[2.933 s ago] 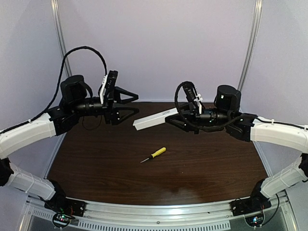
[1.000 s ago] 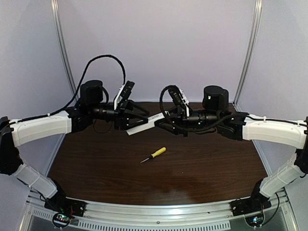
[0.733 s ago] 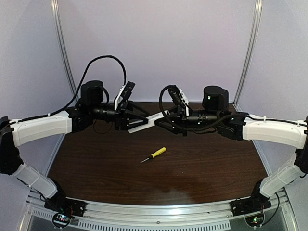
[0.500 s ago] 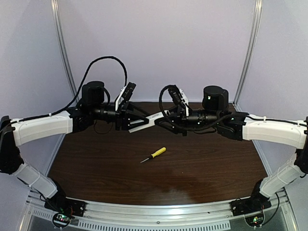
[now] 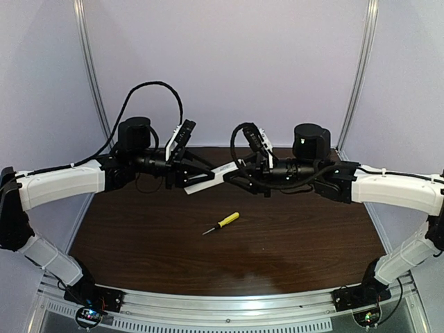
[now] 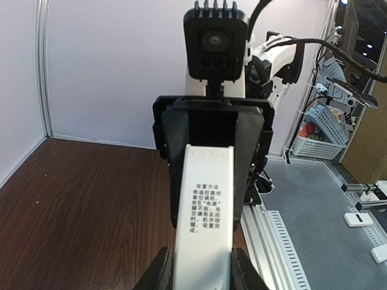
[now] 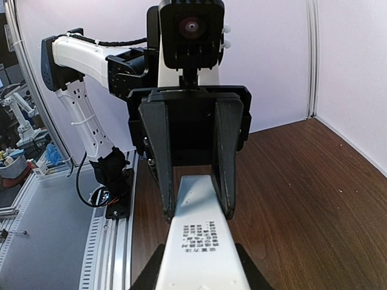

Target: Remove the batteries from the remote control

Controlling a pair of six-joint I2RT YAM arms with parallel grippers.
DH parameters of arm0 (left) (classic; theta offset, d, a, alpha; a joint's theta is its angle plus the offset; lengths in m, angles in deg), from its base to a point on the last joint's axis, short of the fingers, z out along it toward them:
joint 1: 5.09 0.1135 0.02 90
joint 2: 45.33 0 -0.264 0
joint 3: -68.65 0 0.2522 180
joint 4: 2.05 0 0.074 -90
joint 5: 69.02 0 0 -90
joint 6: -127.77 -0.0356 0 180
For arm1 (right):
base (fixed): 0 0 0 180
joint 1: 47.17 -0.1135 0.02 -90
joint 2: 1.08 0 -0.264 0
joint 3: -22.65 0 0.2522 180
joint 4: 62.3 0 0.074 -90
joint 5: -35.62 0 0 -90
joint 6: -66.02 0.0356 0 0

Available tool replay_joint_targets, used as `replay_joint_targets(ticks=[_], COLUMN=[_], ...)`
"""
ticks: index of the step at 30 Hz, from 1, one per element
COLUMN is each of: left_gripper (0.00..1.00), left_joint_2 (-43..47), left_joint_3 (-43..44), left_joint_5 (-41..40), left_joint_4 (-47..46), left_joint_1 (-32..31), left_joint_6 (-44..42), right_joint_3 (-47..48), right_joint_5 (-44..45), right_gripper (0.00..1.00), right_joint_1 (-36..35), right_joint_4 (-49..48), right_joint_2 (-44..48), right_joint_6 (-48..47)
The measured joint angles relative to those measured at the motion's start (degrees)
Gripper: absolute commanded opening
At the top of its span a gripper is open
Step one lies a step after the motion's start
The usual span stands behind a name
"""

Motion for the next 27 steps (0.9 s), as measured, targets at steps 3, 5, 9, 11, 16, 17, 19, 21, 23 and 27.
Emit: replay_joint_targets(ticks=[3, 5, 9, 11, 16, 17, 19, 21, 23, 27], left_gripper=[0.31, 0.34, 0.37, 0.37, 0.37, 0.37, 0.37, 0.36, 0.35, 0.35], left_joint_2=[0.00, 0.00, -0.02, -0.02, -0.02, -0.02, -0.02, -0.02, -0.04, -0.04], left_joint_3=[0.00, 0.02, 0.04, 0.07, 0.09, 0.09, 0.09, 0.09, 0.09, 0.26], left_joint_5=[0.17, 0.15, -0.50, -0.81, -1.07, -1.09, -1.16, -1.27, -1.36, -1.57], left_joint_4=[-0.11, -0.13, -0.09, 0.04, 0.07, 0.07, 0.09, 0.09, 0.11, 0.11], left_joint_1=[-0.11, -0.11, -0.22, -0.20, -0.20, -0.20, -0.20, -0.22, -0.22, -0.37], left_joint_6=[-0.13, -0.22, -0.20, -0.17, -0.20, -0.20, -0.22, -0.22, -0.33, -0.72], right_joint_3=[0.00, -0.02, -0.44, -0.44, -0.46, -0.46, -0.50, -0.79, -0.98, -1.42], right_joint_5=[0.76, 1.46, 2.99, 3.58, 3.93, 3.96, 4.09, 4.31, 4.52, 5.20], right_gripper=[0.00, 0.00, 0.00, 0.00, 0.00, 0.00, 0.00, 0.00, 0.00, 0.00], right_joint_1=[-0.04, -0.17, -0.42, -0.39, -0.42, -0.42, -0.42, -0.42, -0.44, -0.59], right_joint_4=[0.50, 0.79, 0.92, 0.96, 1.09, 1.09, 1.09, 1.05, 1.14, 1.57], right_joint_2=[0.42, 0.66, 1.38, 1.53, 1.62, 1.62, 1.64, 1.88, 2.25, 3.23], right_joint_6=[-0.02, -0.13, -0.46, -0.61, -0.63, -0.63, -0.63, -0.66, -0.68, -0.96])
